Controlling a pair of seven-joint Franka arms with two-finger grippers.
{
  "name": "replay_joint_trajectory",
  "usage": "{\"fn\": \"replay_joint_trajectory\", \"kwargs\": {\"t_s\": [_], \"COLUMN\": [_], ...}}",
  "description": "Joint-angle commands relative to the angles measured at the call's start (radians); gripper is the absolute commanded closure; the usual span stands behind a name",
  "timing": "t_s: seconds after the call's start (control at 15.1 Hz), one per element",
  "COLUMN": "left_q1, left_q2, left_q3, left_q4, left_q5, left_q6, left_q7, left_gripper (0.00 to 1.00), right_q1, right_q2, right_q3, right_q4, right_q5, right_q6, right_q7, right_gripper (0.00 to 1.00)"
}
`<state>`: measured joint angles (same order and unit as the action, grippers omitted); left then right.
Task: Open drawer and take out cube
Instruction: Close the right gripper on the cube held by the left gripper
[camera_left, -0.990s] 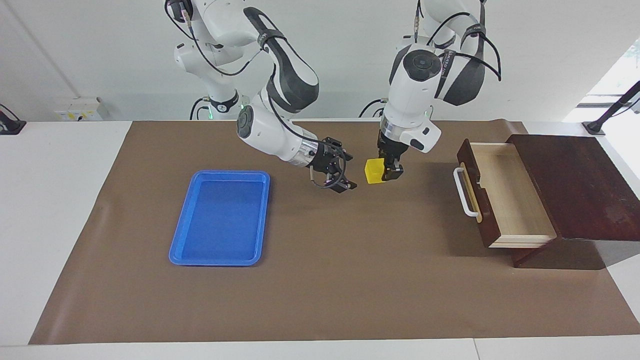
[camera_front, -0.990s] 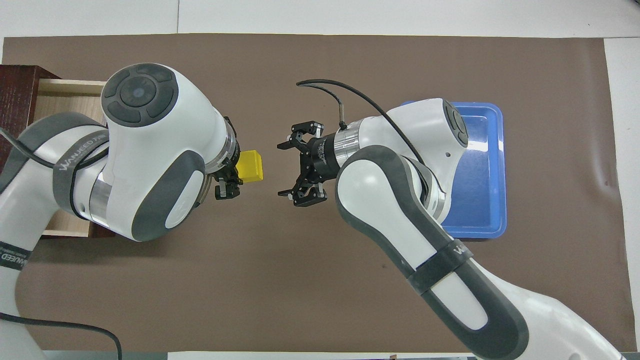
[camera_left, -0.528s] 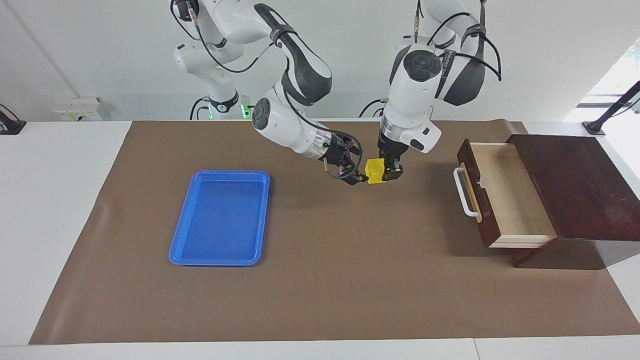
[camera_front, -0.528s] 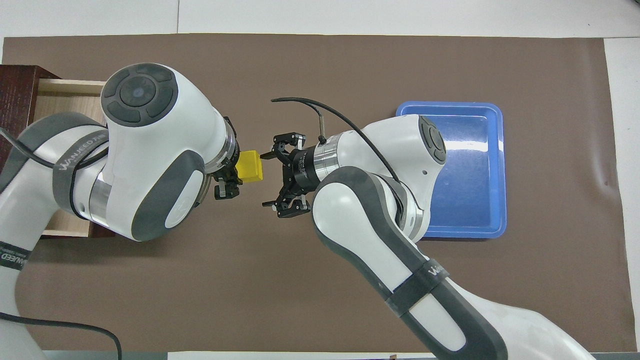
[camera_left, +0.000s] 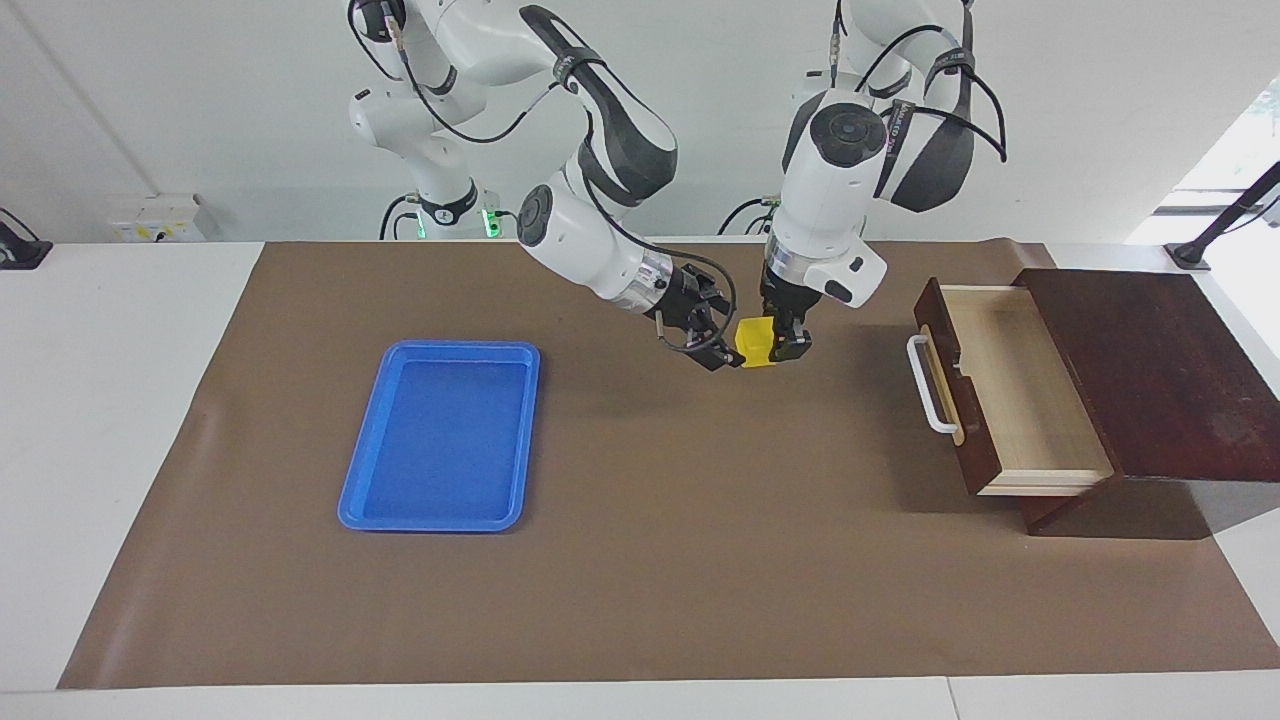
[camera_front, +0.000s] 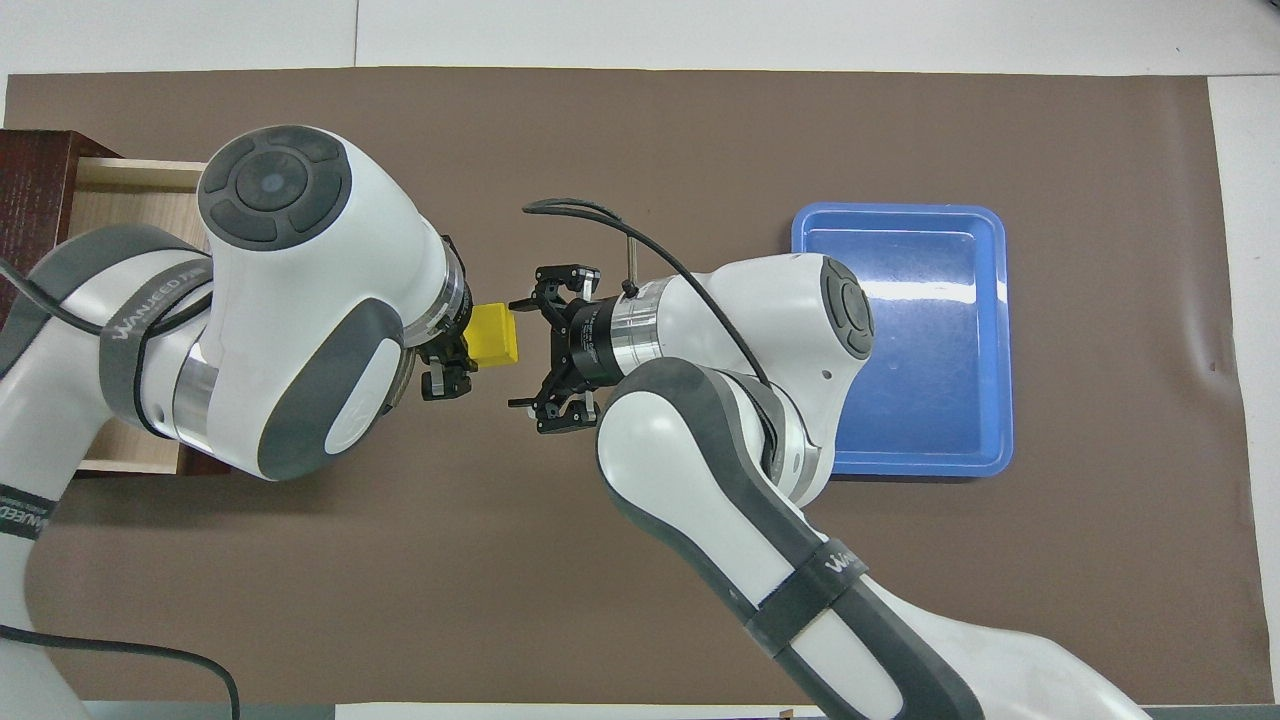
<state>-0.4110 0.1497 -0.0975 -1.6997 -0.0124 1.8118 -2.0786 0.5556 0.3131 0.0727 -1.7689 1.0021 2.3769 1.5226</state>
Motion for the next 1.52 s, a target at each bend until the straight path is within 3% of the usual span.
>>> {"fn": "replay_joint_trajectory", "kwargs": {"t_s": [0.0, 0.2, 0.86, 1.45], "left_q1": [-0.005, -0.003, 0.0, 0.0], "left_q2": [-0.015, -0.015, -0.015, -0.015], "left_q3": [0.001, 0.001, 0.001, 0.001], "left_q4": [-0.017, -0.017, -0.017, -0.014], "left_q5": [0.005, 0.005, 0.005, 0.005], "left_q6": [0.018, 0.02, 0.02, 0.018], "left_q7": [0.011, 0.011, 0.02, 0.02], "left_gripper": [1.0, 1.0, 1.0, 1.0], "right_q1": [0.01, 0.015, -0.014, -0.029], "right_q2": [-0.022, -0.038, -0.022, 0.046], "right_q3": [0.004, 0.004, 0.004, 0.002], "right_q4": [-0.026, -0.072, -0.06, 0.042], "right_q5": [0.03, 0.03, 0.136, 0.119], "right_q6": [-0.008, -0.024, -0.035, -0.042], "right_q7": [-0.051, -0.102, -0.119, -0.117], "right_gripper": [0.0, 0.0, 0.0, 0.0]}}
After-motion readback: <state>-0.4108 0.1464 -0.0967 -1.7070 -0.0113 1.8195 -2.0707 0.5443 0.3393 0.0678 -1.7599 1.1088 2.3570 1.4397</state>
